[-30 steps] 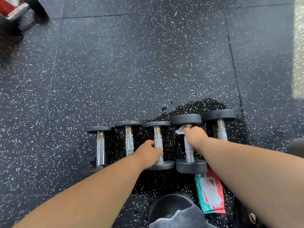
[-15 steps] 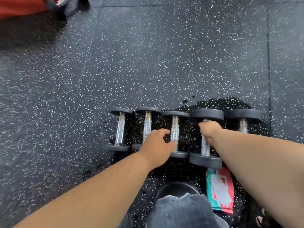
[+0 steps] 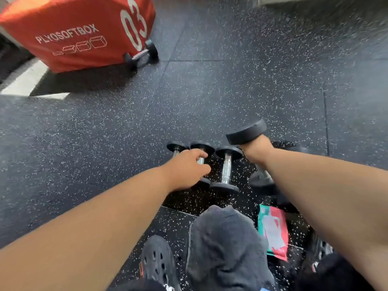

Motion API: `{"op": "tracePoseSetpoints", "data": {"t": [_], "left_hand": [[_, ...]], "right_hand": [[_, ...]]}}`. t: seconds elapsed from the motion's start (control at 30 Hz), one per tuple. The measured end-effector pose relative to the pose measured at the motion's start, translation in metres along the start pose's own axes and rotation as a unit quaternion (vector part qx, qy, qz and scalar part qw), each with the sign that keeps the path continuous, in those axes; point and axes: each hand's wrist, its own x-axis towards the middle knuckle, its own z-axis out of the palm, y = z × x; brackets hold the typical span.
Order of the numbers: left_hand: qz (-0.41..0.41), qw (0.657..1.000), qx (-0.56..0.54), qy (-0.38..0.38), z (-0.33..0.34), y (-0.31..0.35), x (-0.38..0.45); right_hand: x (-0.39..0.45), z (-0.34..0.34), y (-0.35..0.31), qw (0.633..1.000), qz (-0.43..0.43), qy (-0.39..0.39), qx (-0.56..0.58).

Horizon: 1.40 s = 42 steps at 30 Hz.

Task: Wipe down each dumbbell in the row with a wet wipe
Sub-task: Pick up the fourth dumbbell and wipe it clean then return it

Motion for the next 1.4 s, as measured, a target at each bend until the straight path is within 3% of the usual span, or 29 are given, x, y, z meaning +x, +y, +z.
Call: {"op": "tracePoseSetpoints", "data": {"t": [0.33,0.4,0.5,0.57,0.67,0.73,0.83,0.9,1.0,1.13,1.27,1.4], "left_hand": [[-0.005,0.995,-0.066,0.069,-0.046,0.053,-0.171],[-0.020,0.994,-0.078,0.071,-0.042,0.054,-0.203],[-0.050,0.992,-0.078,0.081,-0.029,0.049,-0.236],[-0.071,0.989,-0.105,0.070,-0.014,0.041,-0.243],[-0.112,0.971,-0.210,0.024,0.012,0.023,-0.238],[-0.139,0.952,-0.272,0.011,0.025,0.012,-0.232],[-0.130,0.941,-0.311,0.027,0.033,0.005,-0.219],[-0.113,0.939,-0.322,0.030,0.037,0.006,-0.211],[-0.108,0.948,-0.298,0.030,0.037,0.008,-0.205],[-0.123,0.954,-0.274,-0.022,0.028,0.009,-0.202],[-0.133,0.944,-0.302,-0.028,0.025,-0.001,-0.192],[-0.116,0.945,-0.303,-0.031,0.024,-0.009,-0.180]], "right_hand": [[-0.150,-0.009,-0.046,0.945,-0.286,-0.046,-0.153],[-0.174,0.005,-0.040,0.898,-0.385,-0.057,-0.207],[-0.214,0.034,-0.026,0.804,-0.465,-0.099,-0.357],[-0.228,0.046,-0.022,0.769,-0.463,-0.146,-0.415],[-0.233,0.060,-0.011,0.702,-0.491,-0.126,-0.500],[-0.242,0.062,-0.011,0.673,-0.461,-0.118,-0.567],[-0.257,0.063,-0.015,0.640,-0.499,-0.063,-0.580],[-0.258,0.062,-0.011,0.648,-0.519,-0.063,-0.554],[-0.267,0.046,-0.015,0.700,-0.454,-0.096,-0.543],[-0.282,0.020,-0.032,0.736,-0.440,-0.145,-0.493],[-0.280,0.001,-0.041,0.794,-0.335,-0.172,-0.477],[-0.271,-0.013,-0.043,0.812,-0.276,-0.187,-0.480]]}}
